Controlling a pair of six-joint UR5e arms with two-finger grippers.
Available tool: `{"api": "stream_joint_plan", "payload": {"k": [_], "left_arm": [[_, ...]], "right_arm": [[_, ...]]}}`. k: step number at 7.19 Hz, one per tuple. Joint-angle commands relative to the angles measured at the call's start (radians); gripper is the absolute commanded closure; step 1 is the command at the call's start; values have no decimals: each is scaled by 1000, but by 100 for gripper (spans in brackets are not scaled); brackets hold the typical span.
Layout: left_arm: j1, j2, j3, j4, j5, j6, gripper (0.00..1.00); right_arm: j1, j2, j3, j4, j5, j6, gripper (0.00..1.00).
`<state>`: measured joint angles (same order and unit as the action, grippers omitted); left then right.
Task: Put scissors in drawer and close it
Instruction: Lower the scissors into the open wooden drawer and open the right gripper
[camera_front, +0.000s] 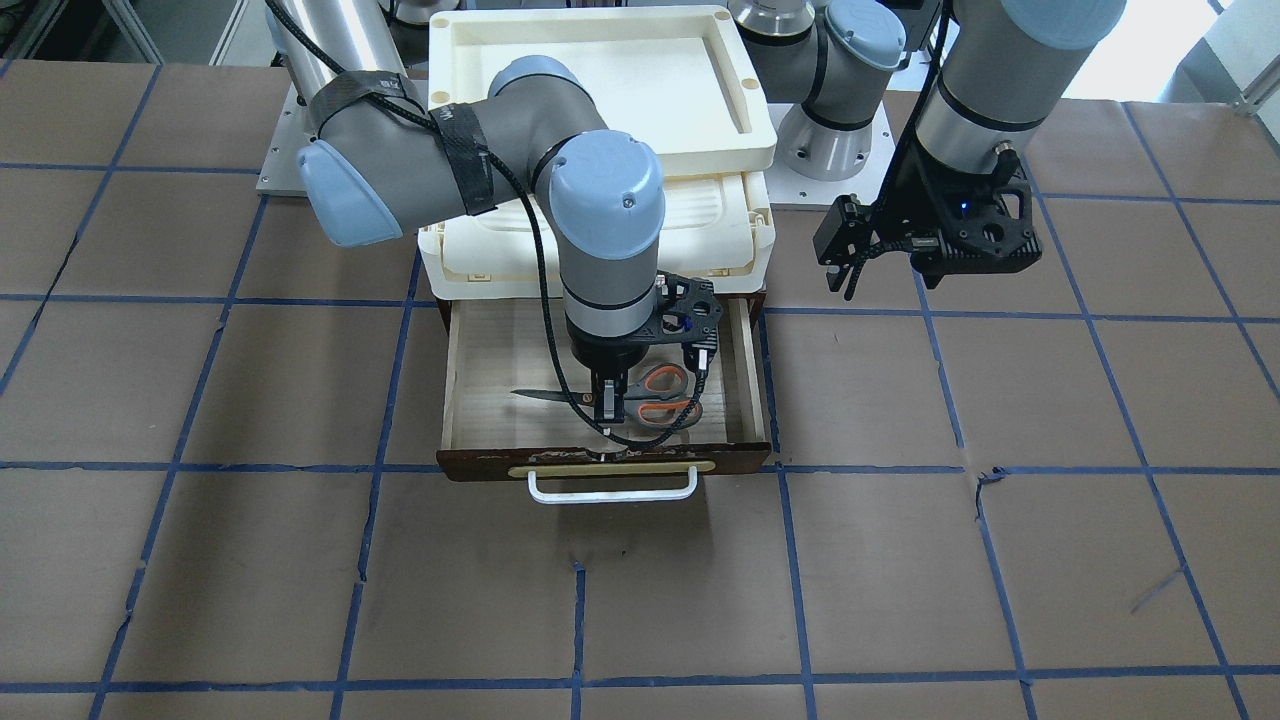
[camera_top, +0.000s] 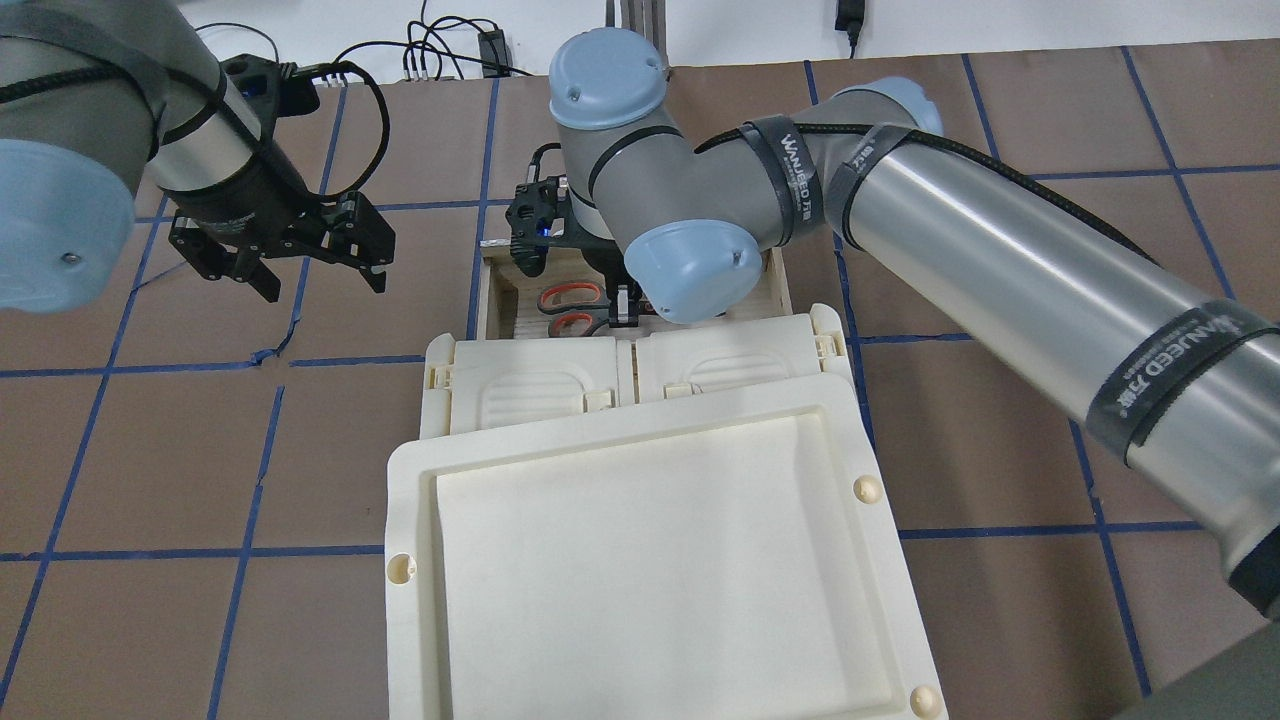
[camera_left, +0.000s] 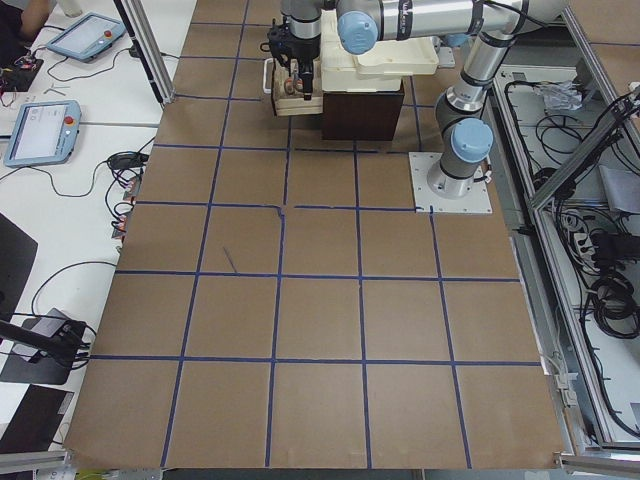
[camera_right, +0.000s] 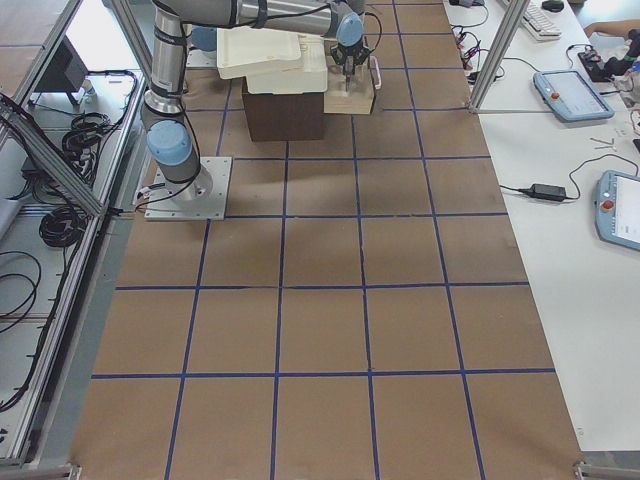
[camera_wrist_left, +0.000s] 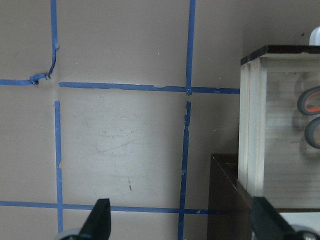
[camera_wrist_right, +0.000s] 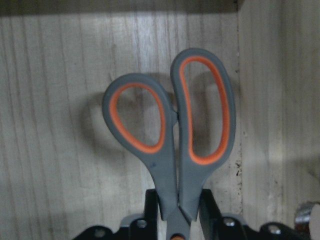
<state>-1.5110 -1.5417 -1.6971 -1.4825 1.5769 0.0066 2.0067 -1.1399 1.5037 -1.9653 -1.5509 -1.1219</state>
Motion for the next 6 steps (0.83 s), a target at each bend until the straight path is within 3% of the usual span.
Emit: {"api": "stream_joint_plan", "payload": {"k": [1,5,6], "left_arm": [[0,0,-1,-1,0,0,0],[0,0,-1,-2,2,0,0],[-2,0,-1,-2,2,1,0]], "right_arm": [[0,0,1,5,0,19,80],[11,-1,4,14,0,40,74],[11,2,4,13,0,39,17]]}}
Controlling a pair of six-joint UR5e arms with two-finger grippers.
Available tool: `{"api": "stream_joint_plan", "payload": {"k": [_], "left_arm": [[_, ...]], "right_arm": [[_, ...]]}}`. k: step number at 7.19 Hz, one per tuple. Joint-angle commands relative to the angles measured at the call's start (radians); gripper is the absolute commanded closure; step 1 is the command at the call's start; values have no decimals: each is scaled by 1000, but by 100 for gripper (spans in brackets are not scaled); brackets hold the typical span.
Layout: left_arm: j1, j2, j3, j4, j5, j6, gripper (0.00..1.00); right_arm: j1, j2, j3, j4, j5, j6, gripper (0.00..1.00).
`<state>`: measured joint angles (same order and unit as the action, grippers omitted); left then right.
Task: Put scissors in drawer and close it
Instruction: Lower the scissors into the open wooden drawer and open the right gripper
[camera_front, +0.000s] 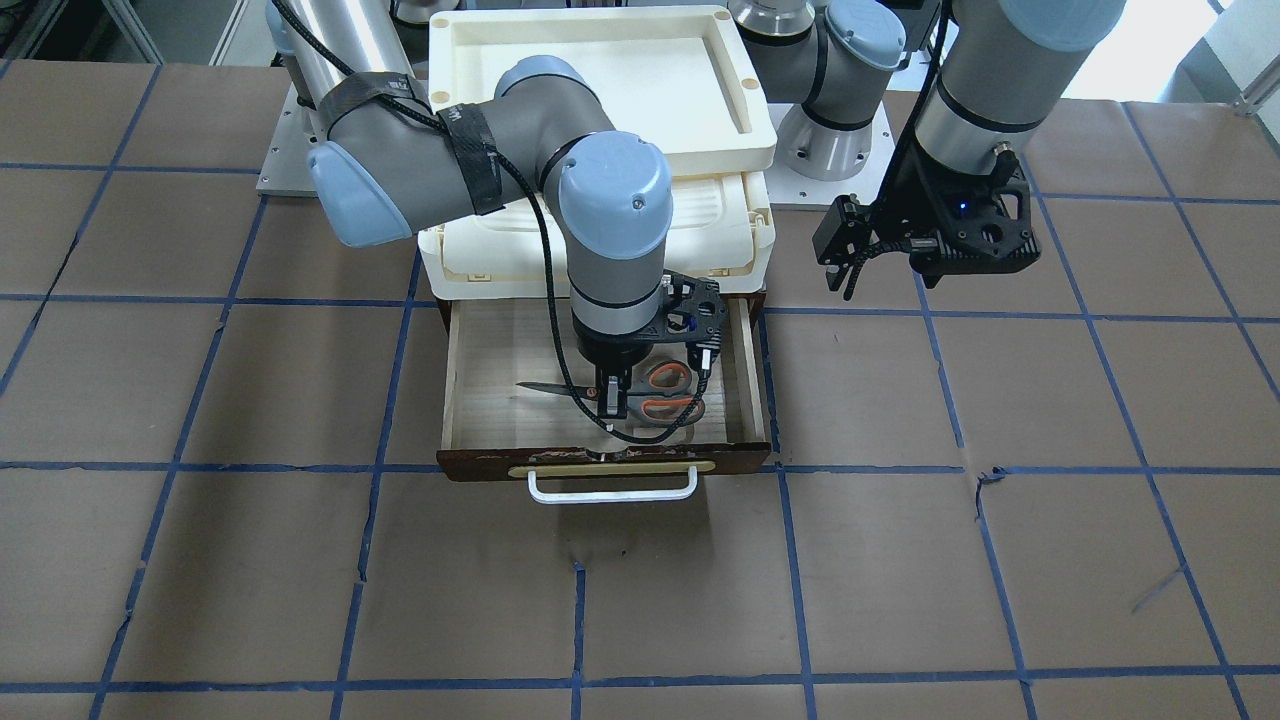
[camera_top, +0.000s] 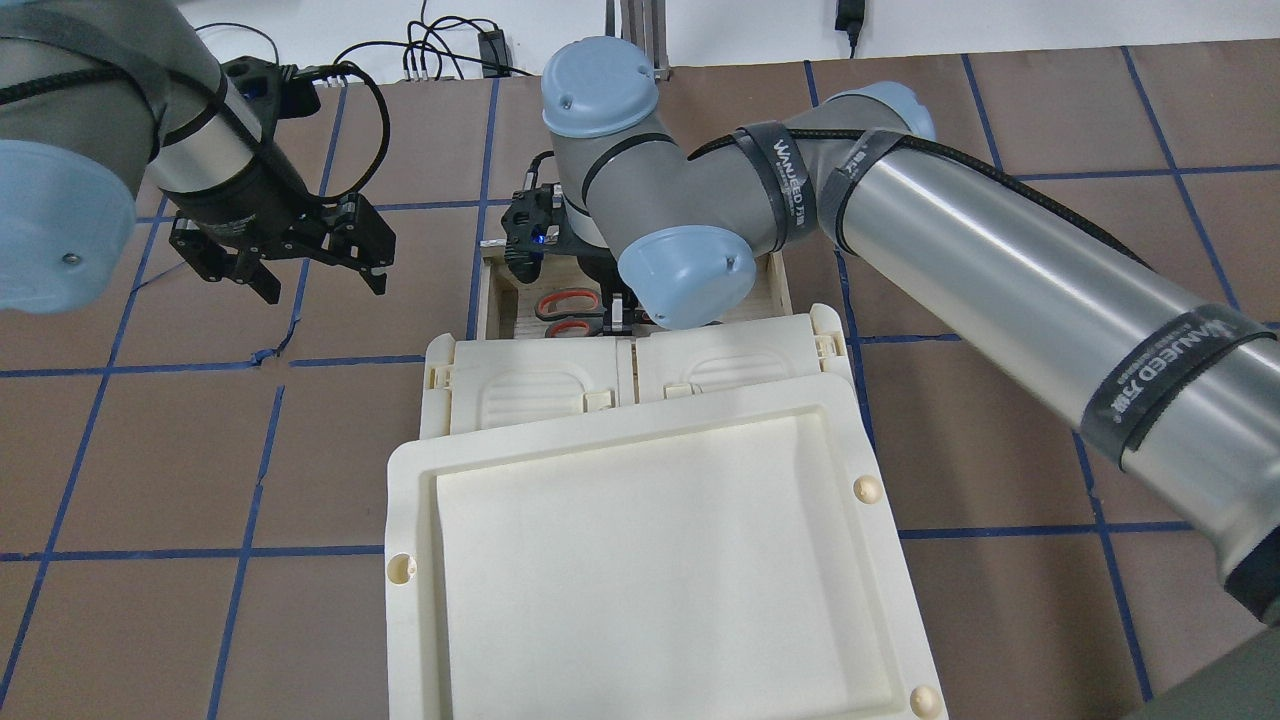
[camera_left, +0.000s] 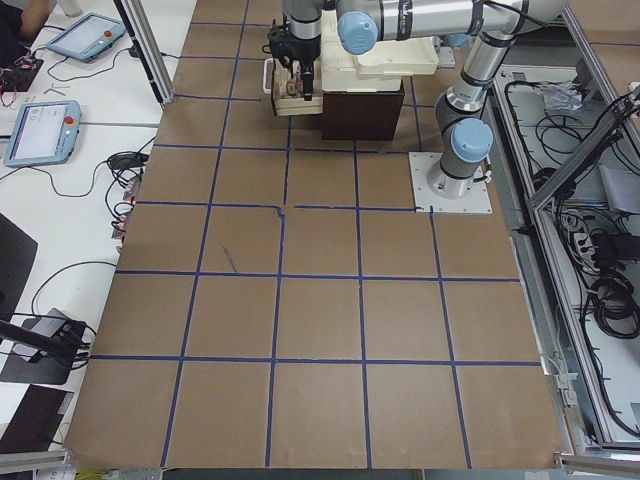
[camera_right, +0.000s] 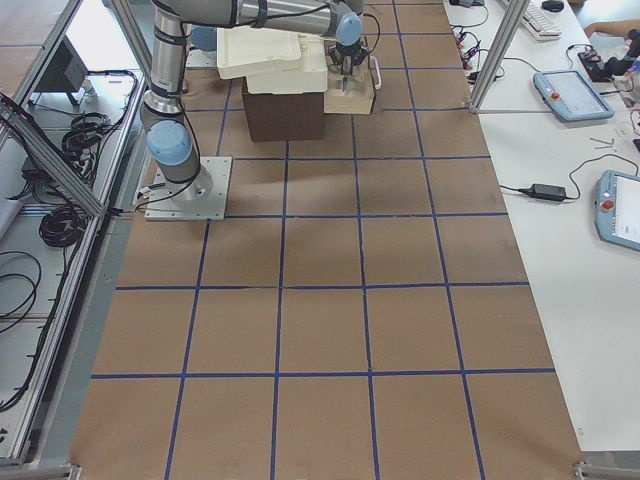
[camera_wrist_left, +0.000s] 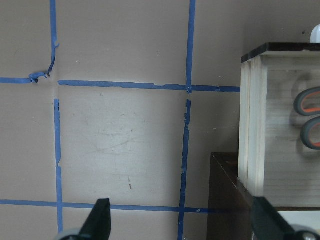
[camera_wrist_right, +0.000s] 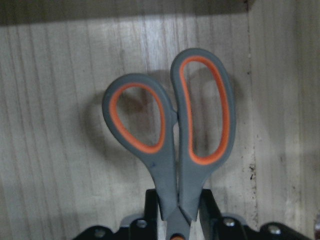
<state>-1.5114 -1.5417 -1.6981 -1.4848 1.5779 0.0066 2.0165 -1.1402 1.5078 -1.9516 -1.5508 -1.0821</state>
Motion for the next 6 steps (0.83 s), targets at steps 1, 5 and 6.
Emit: {"api": "stream_joint_plan", "payload": {"k": [1,5,6], "left_arm": [[-1,0,0,0,1,1,0],[-1,0,0,-2,1,0,0],[-3,2,2,-2,1,1,0]], "right_arm": [[1,5,3,2,2,-5,1],[-37,-79,-32,34,-3,1,0],[-76,-116,-34,39,-3,58,0]]}}
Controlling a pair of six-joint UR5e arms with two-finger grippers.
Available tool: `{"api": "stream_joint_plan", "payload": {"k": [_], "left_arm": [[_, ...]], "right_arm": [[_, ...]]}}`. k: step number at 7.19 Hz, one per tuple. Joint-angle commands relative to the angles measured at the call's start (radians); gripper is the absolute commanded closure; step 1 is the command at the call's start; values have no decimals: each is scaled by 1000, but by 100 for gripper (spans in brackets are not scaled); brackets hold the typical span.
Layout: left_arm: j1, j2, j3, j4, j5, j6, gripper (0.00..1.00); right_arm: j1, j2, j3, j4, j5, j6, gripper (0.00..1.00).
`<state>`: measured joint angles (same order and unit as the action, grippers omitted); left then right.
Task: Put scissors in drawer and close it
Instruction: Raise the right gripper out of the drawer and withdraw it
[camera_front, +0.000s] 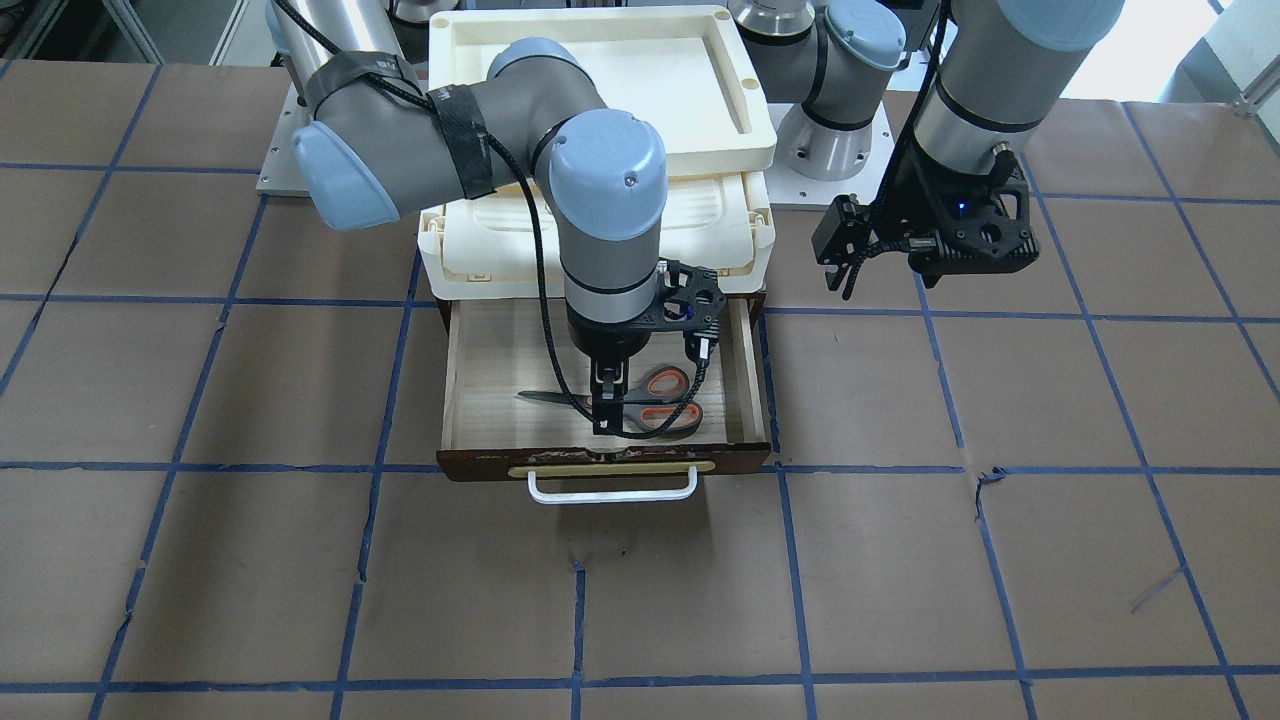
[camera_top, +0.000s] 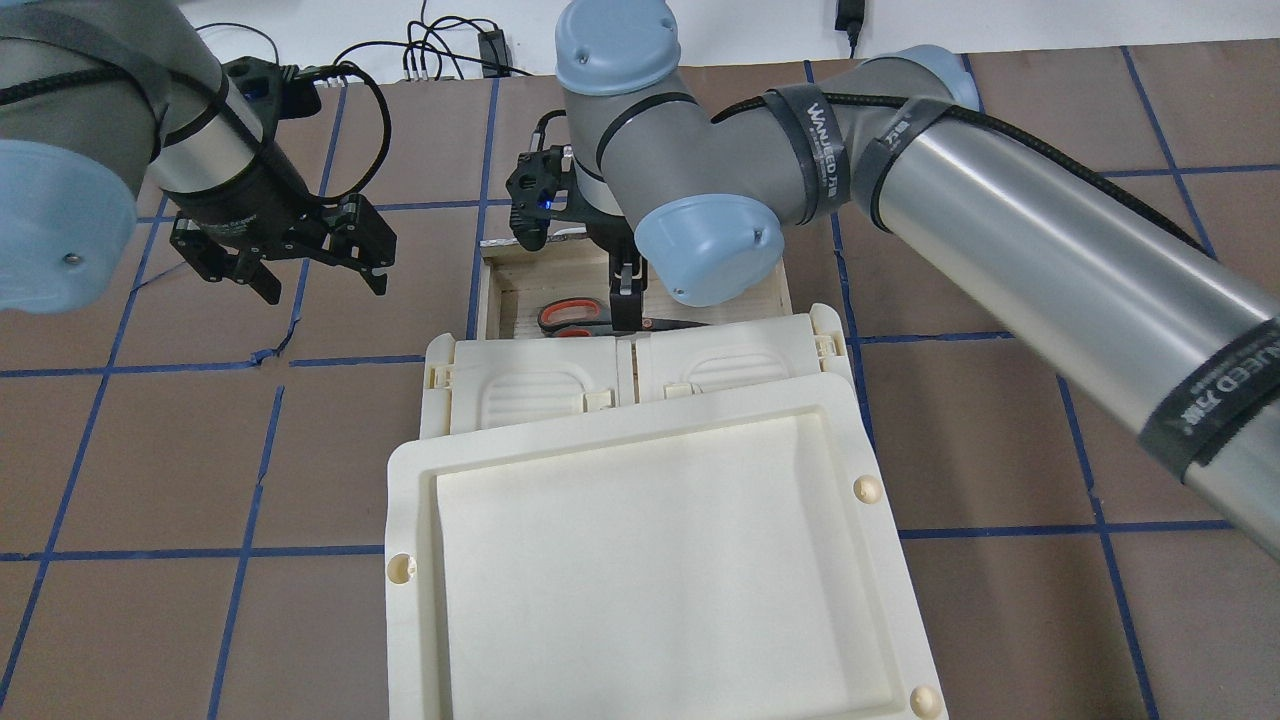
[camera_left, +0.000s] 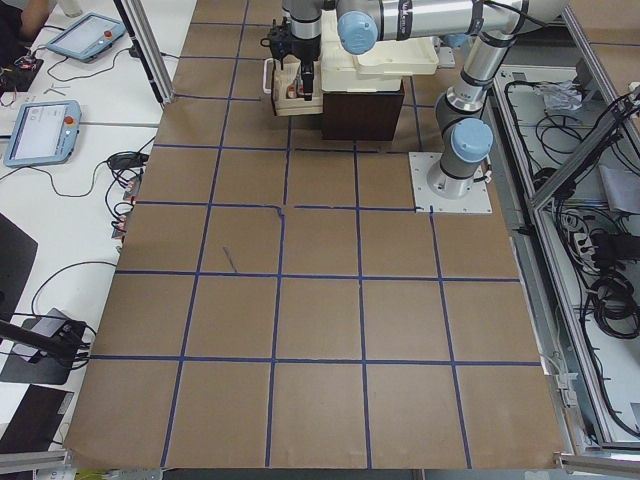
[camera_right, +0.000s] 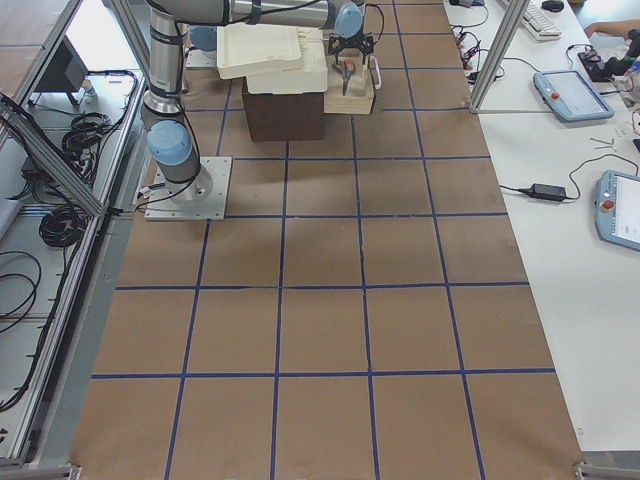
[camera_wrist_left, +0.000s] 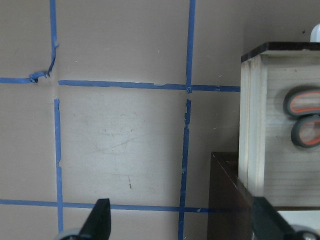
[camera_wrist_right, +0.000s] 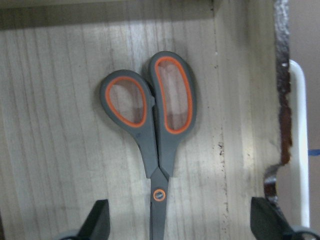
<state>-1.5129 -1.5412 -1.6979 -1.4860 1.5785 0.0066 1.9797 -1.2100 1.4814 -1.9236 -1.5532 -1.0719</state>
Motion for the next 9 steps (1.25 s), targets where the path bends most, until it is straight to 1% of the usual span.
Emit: {"api": "stream_joint_plan", "payload": {"k": [1,2,3,4,5,6,7,8,9], "left_arm": [[0,0,3,1,0,-5,0],[11,0,29,3,8,-2,0],[20,-10,50,7,11,-2,0],[19,-73,126,1,14,10,0],[11,-179,208,6,5,12,0],[-3,-235,254,19,3,13,0],[-4,-310,256,126,0,10,0],[-6,-397,265,245,-11,-3,0],[-6,-454,279,284,-71,-31,0]], "right_arm": [[-88,-81,-7,12,1,79,0],[-137,-126,-7,38,1,143,0],[-191,-167,-9,101,-1,179,0],[-259,-213,-7,142,-1,226,0],[-313,-258,2,184,-8,312,0],[-370,-299,0,251,-18,411,0],[-425,-345,5,341,-18,540,0],[-461,-365,3,388,-19,675,0],[-479,-378,2,423,-22,779,0]]}}
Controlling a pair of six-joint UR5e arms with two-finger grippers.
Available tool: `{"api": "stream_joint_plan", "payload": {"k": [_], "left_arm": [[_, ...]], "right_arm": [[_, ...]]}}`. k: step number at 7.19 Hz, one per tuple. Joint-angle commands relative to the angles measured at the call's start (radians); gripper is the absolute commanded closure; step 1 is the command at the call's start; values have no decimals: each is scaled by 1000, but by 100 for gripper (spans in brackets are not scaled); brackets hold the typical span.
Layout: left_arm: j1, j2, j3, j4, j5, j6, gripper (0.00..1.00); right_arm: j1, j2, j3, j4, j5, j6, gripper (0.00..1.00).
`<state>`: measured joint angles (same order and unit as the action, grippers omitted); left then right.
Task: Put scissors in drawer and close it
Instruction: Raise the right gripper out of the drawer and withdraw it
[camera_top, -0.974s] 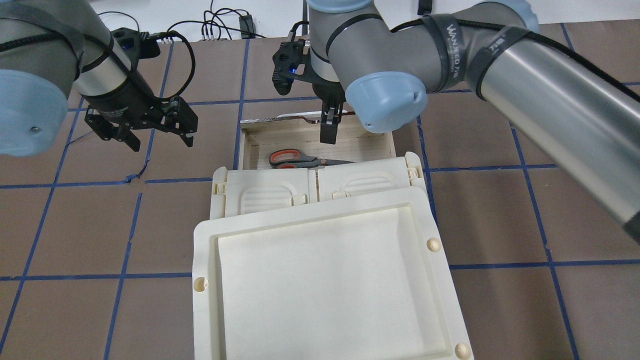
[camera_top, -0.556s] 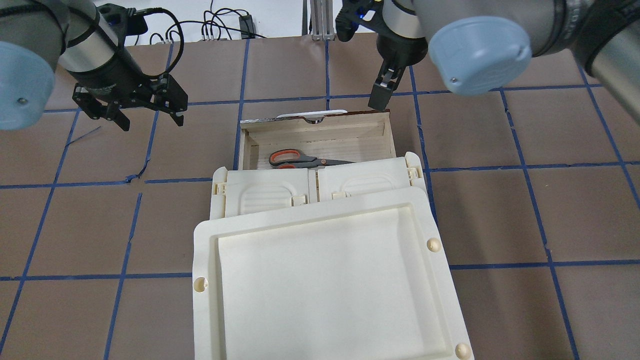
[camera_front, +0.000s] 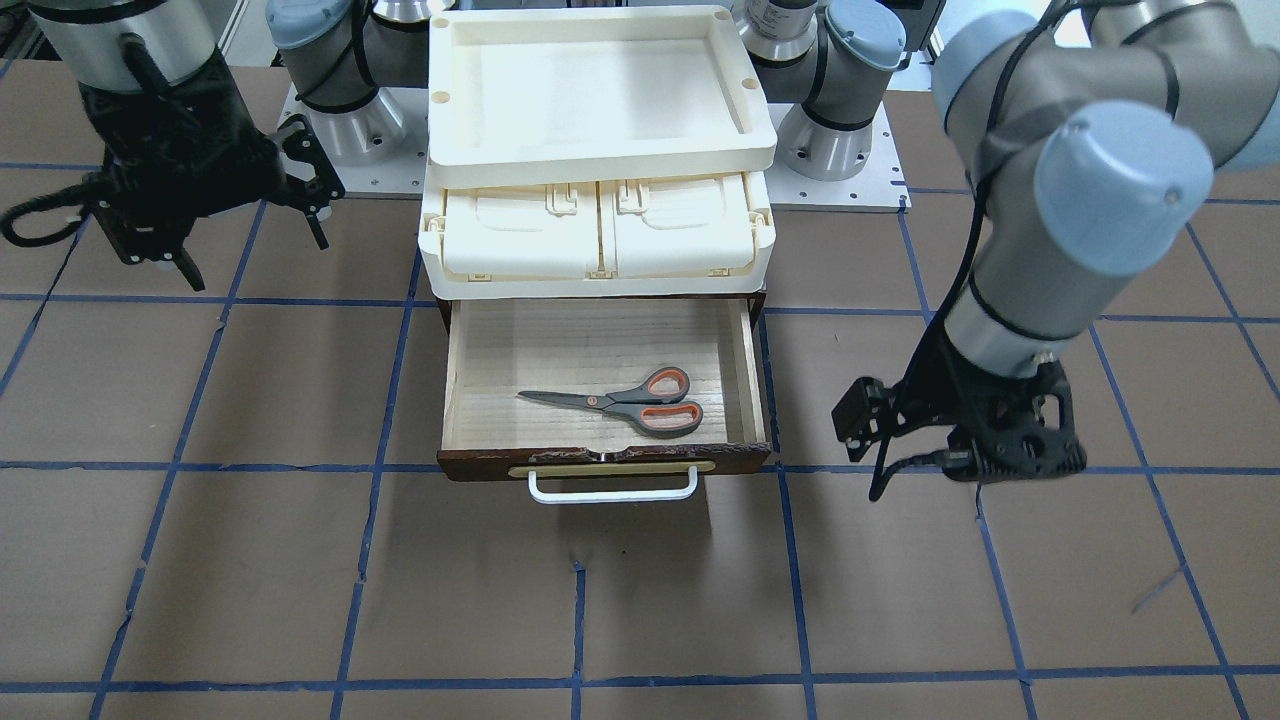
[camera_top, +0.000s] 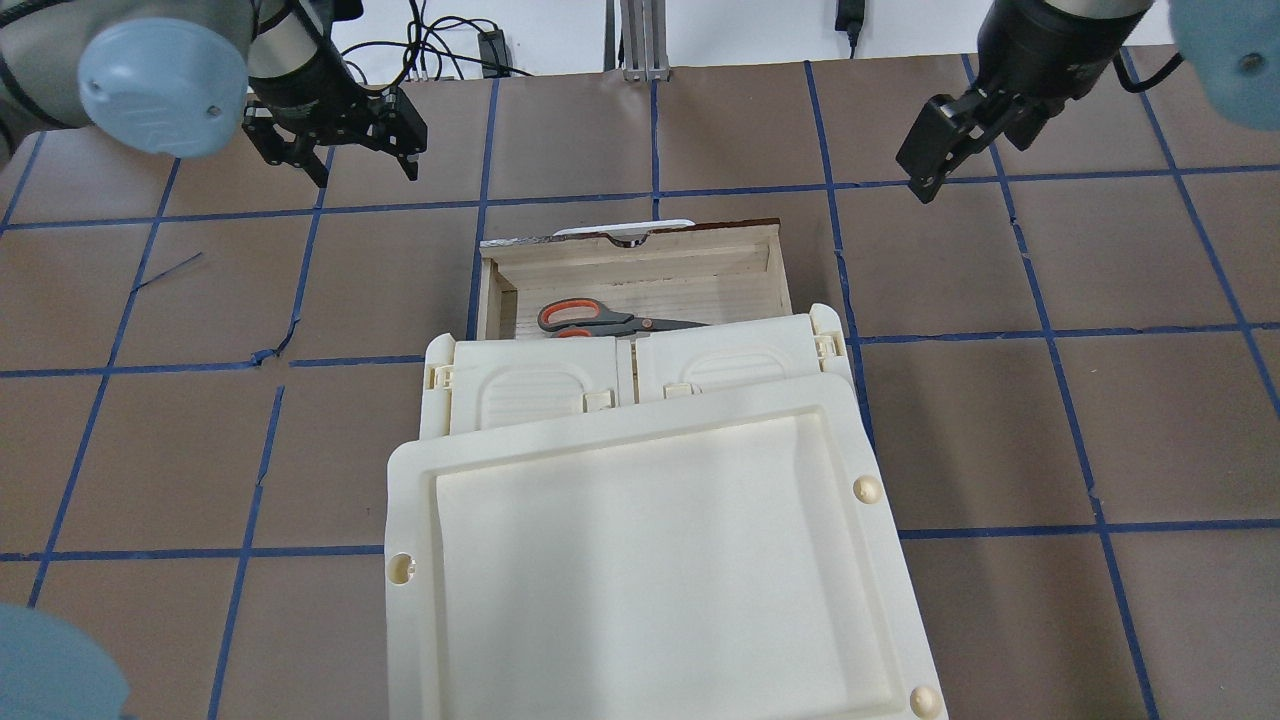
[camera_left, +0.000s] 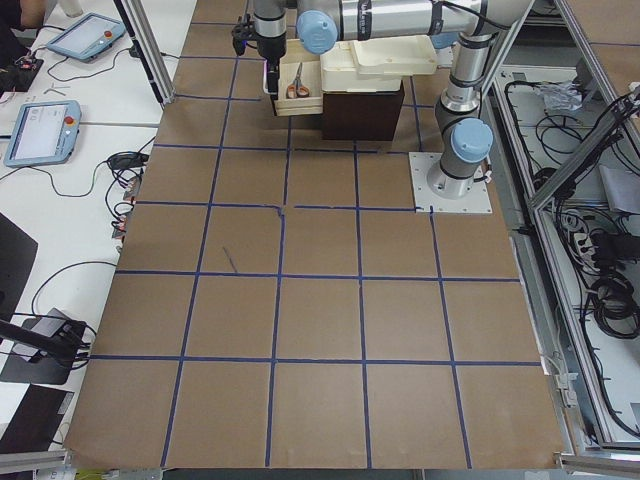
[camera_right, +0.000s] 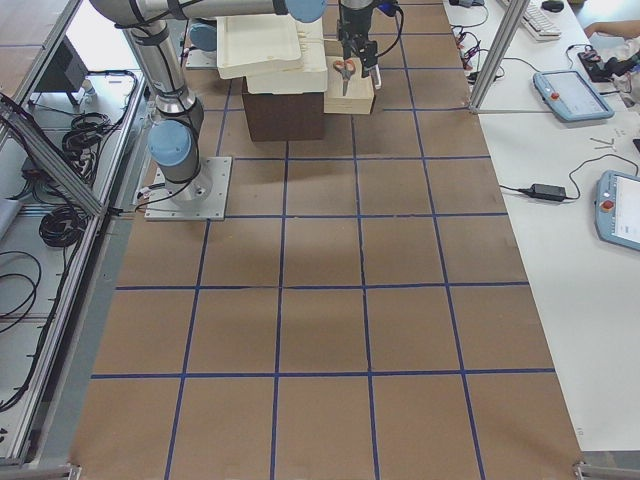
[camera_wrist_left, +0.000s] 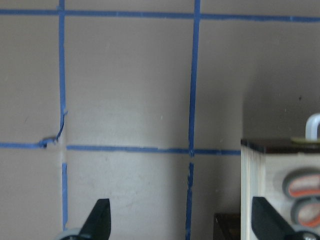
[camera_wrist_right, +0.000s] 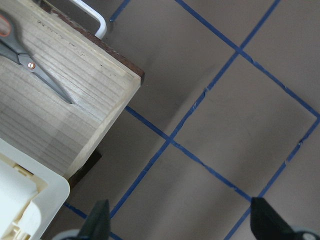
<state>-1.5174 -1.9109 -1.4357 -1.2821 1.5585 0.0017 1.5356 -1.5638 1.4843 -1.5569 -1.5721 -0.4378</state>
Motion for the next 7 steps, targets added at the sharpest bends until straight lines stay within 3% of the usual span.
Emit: {"api": "stream_joint_plan", "payload": {"k": [1,3,4,5,7], "left_arm": [[-4,-102,8,96,-114,-52,0],[-16,-102,-12,75,-170,-71,0],[-18,-100,-38,46,-170,-71,0],[-20,-99,-44,18,-170,-72,0],[-21,-100,-52,18,-172,-74,0]], "right_arm": [[-43,-27,-1,69,-5,242,0],[-25,-41,-12,86,-14,394,0],[-14,-44,-19,103,68,489,0],[17,-35,-42,103,84,563,0],[31,-27,-39,106,40,551,0]]}}
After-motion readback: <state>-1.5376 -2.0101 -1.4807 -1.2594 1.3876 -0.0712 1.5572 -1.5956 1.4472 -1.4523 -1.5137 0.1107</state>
